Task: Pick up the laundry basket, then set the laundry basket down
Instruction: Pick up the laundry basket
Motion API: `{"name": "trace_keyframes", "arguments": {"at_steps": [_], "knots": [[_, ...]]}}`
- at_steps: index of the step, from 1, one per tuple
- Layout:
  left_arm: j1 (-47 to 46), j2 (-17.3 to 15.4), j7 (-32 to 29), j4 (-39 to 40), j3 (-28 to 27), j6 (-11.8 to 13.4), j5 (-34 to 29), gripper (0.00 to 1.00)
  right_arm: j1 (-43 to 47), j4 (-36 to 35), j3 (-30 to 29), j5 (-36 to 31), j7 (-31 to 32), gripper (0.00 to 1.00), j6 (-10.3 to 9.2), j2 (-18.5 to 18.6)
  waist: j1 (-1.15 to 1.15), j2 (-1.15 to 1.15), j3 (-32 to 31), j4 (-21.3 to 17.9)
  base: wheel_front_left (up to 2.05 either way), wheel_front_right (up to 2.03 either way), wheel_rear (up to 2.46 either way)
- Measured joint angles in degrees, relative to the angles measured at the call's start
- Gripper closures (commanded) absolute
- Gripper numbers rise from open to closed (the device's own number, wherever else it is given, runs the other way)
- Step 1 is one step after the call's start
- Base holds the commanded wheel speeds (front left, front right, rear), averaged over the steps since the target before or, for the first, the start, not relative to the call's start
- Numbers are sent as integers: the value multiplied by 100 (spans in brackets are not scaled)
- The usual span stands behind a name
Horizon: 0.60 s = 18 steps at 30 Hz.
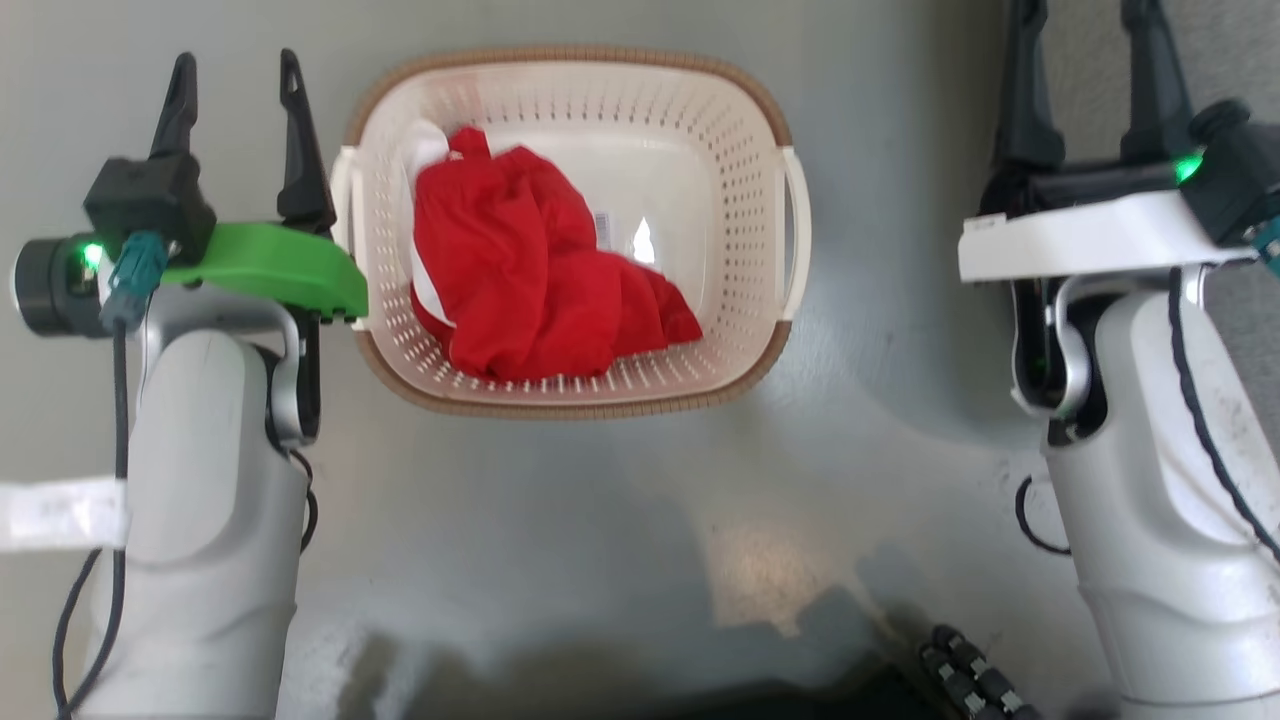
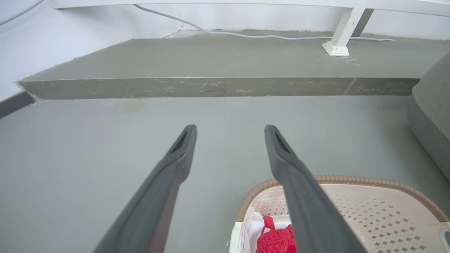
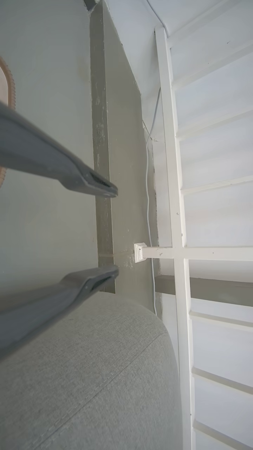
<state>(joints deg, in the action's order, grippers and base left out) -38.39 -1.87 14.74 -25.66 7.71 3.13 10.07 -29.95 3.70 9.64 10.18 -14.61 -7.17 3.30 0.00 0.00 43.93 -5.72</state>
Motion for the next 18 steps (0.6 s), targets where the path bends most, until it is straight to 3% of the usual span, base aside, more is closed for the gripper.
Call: {"name": "trace_keyframes", "arguments": {"at_steps": [18], "knots": [[1648,3,0,1116,-400,53,-27,0,1079,347,-5,93,0,0,2,-8,0,0,-1487,110,0,0,0]]}}
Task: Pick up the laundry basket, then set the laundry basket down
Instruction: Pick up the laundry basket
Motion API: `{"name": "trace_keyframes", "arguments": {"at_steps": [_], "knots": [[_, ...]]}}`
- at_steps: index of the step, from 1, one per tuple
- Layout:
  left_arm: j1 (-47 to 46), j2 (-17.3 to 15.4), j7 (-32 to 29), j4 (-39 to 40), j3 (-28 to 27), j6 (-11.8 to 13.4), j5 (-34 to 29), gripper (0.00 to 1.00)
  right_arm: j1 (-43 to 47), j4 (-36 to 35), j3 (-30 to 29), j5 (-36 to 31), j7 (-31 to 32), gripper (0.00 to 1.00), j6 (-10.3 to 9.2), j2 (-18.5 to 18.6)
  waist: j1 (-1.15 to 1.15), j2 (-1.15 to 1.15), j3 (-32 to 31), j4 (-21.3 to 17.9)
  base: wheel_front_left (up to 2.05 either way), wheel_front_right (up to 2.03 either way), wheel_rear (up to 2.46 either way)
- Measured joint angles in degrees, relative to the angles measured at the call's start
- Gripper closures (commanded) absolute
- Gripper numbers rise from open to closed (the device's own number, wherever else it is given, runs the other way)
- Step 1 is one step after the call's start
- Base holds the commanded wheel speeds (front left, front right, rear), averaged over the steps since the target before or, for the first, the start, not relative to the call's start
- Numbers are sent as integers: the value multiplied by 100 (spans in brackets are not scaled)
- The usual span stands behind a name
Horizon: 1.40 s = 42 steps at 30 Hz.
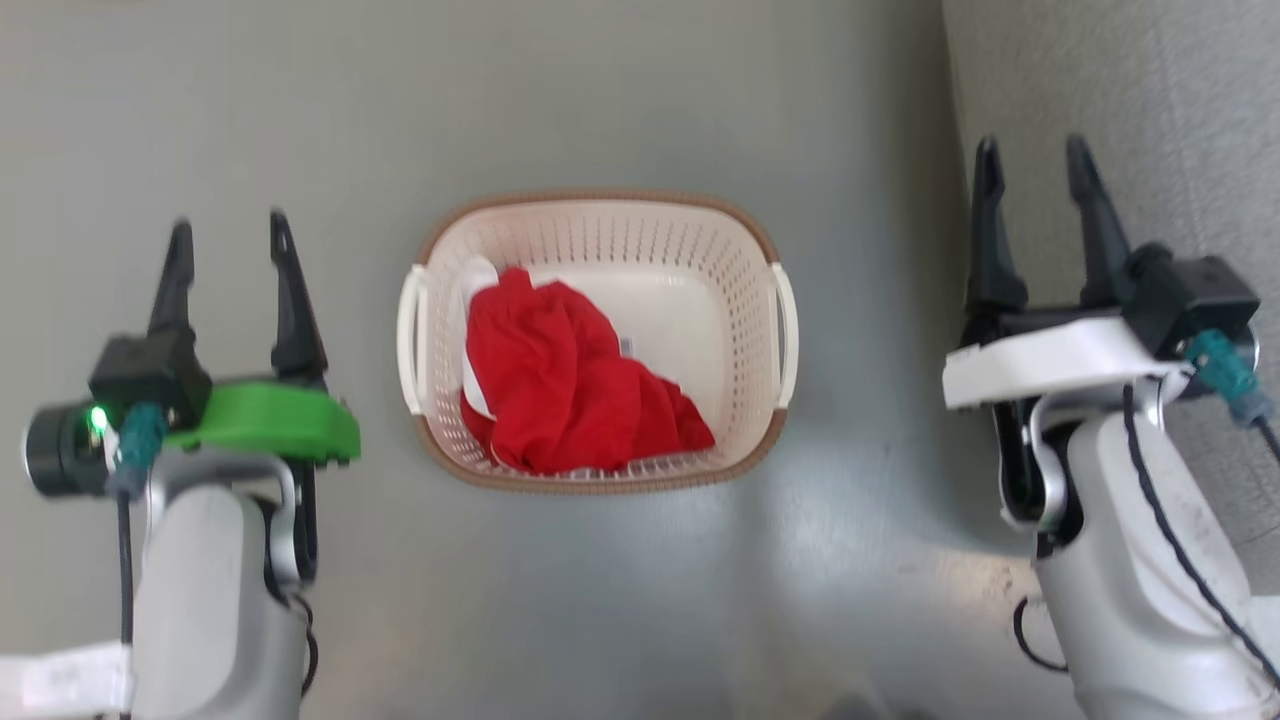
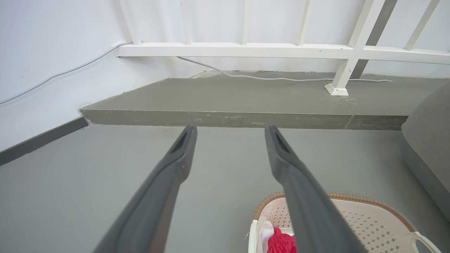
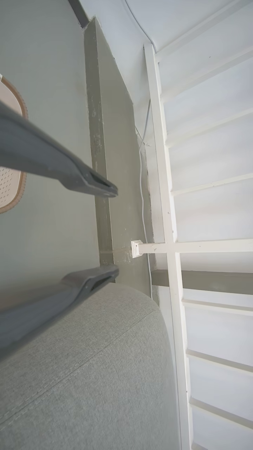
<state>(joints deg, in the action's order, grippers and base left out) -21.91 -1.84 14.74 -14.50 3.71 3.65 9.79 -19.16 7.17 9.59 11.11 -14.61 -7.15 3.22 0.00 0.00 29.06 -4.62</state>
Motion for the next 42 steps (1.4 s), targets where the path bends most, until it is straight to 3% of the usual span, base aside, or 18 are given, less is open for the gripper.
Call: {"name": "trace_keyframes", "arguments": {"at_steps": [30,42], "knots": [[2540,-10,-1,281,-118,98,-41,0,1878,625,412,165,1,0,77,-59,0,0,-2426,38,0,0,0],[2922,-18,-7,561,-62,99,-38,0,2099,571,439,164,1,0,77,-64,0,0,-2837,-33,0,0,0]]}}
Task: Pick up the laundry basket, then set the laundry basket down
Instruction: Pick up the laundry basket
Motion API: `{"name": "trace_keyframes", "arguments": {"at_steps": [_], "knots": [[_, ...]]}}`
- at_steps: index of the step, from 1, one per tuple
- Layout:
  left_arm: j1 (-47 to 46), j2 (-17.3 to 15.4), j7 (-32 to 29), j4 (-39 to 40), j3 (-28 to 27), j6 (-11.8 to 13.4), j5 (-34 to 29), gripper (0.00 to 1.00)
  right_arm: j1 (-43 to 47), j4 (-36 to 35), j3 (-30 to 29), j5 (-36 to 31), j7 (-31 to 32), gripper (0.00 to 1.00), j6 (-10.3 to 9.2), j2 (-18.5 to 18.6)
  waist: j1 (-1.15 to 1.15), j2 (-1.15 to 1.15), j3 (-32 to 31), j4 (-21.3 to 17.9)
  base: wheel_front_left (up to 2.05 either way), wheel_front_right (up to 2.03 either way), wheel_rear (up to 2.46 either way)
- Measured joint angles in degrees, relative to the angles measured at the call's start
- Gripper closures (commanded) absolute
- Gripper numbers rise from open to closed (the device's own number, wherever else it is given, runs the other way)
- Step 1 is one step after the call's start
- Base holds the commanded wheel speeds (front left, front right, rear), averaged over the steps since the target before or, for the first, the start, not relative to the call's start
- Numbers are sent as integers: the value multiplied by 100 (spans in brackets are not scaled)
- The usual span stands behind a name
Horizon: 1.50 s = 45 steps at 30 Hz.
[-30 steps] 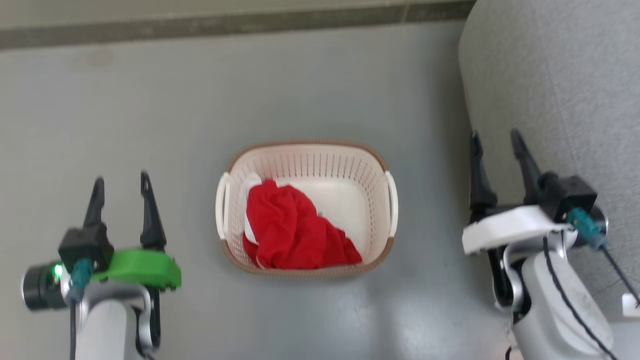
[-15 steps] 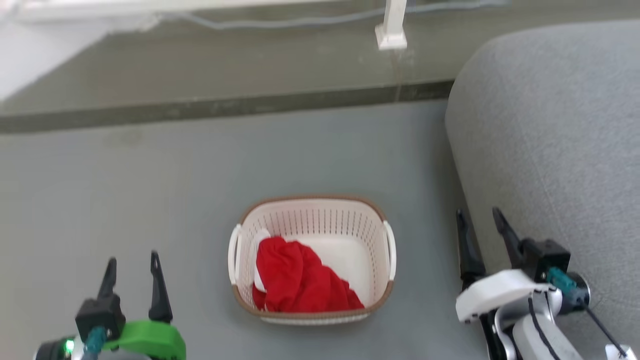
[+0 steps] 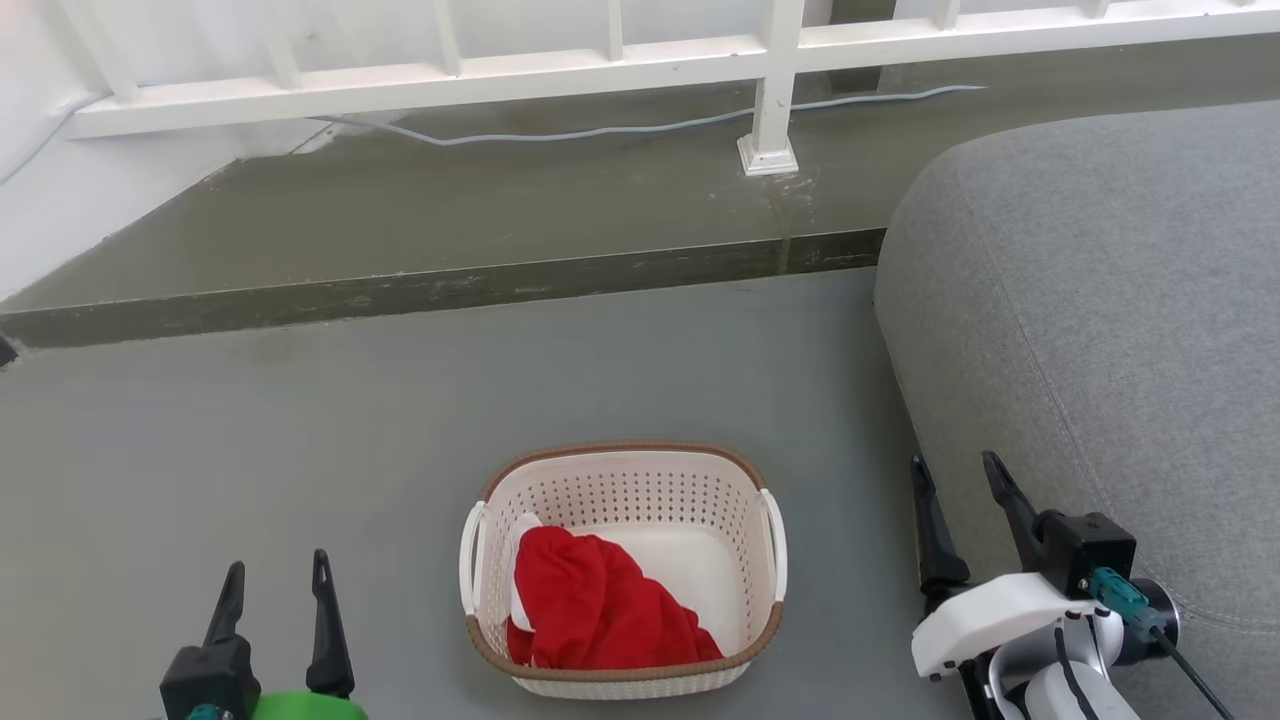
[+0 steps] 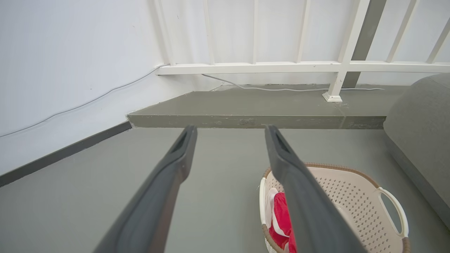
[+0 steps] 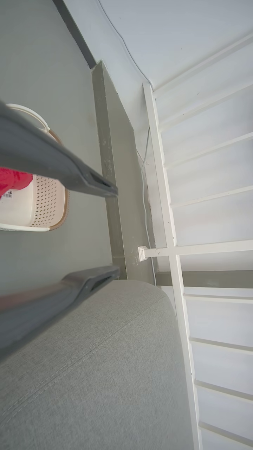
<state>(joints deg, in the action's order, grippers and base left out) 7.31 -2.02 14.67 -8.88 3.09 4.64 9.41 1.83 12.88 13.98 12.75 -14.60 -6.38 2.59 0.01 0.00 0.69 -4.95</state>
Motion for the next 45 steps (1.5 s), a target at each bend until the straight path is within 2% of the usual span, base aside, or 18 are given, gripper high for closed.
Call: {"name": "trace_keyframes", "arguments": {"at_steps": [25,35,45], "knots": [[213,-24,0,309,59,18,7,0,27,-250,-51,-9,0,0,-2,-3,0,0,266,-34,0,0,0],[153,-31,0,360,64,43,7,0,-200,-349,-68,-63,0,0,-1,-3,0,0,722,-28,0,0,0],[-625,-48,-1,11,140,41,-11,0,-895,-153,-99,-67,0,0,34,-1,0,0,1441,-44,0,0,0]]}}
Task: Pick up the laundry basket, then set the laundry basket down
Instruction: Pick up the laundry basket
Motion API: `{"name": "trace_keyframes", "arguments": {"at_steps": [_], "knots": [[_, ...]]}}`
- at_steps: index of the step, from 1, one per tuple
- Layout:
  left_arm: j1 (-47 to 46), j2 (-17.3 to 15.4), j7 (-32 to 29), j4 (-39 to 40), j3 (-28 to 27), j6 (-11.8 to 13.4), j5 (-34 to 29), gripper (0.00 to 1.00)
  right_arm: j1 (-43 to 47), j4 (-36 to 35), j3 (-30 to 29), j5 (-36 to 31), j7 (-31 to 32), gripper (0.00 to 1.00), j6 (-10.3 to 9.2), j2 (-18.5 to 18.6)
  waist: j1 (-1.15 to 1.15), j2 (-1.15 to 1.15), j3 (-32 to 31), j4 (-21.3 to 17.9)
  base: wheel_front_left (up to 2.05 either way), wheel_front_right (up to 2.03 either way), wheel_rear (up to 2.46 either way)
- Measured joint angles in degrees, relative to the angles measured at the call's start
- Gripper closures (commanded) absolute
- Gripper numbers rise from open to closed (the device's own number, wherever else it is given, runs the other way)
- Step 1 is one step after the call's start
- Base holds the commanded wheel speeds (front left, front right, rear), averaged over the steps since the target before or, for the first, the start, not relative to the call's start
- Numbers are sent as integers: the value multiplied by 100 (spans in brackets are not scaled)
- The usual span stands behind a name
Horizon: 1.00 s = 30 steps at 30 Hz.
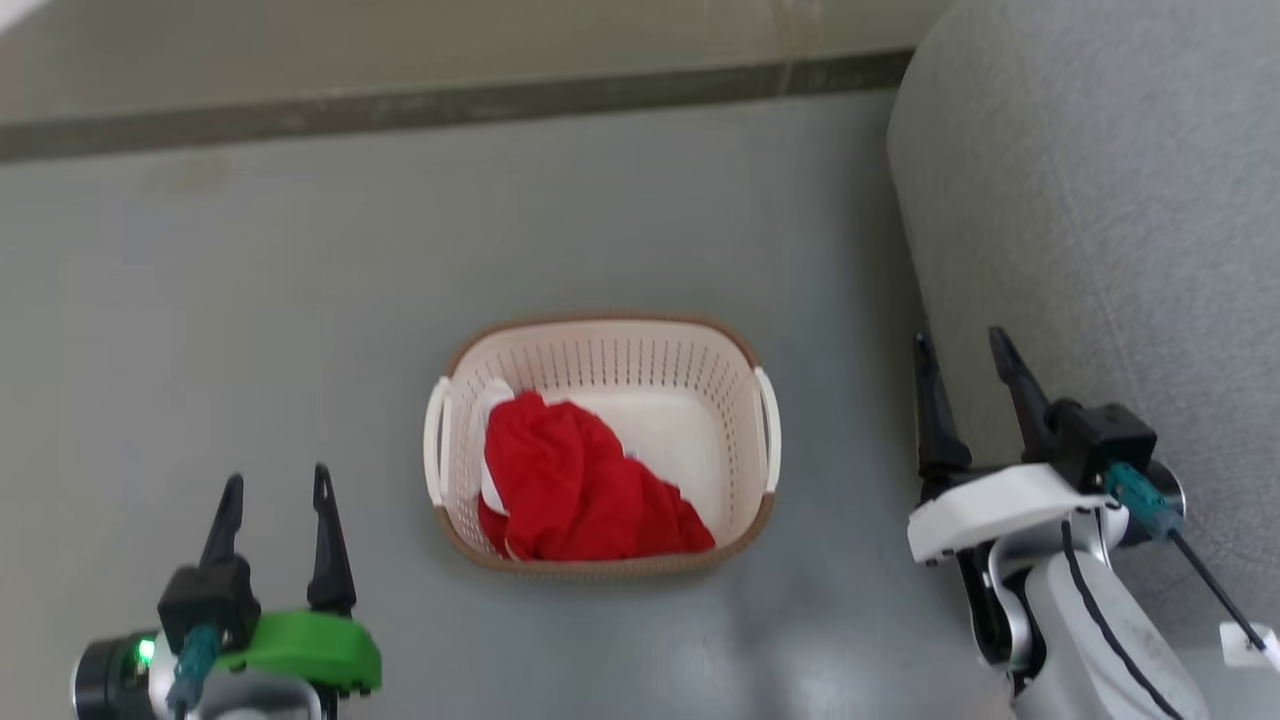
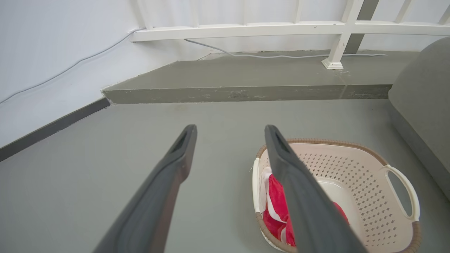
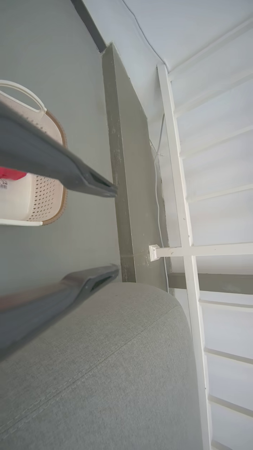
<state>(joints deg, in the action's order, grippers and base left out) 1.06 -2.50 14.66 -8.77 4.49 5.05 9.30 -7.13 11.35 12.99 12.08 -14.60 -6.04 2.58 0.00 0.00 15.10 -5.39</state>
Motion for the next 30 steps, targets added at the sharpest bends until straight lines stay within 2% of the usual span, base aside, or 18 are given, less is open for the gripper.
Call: {"name": "trace_keyframes", "arguments": {"at_steps": [12,30], "knots": [[-1180,-44,-282,-778,67,-54,-51,0,-824,854,-16,223,0,0,23,7,0,0,957,-15,0,0,0],[-2825,-41,-561,-1770,501,-379,-259,0,-2252,2068,281,628,60,0,22,42,-1,0,2431,69,0,0,0]]}}
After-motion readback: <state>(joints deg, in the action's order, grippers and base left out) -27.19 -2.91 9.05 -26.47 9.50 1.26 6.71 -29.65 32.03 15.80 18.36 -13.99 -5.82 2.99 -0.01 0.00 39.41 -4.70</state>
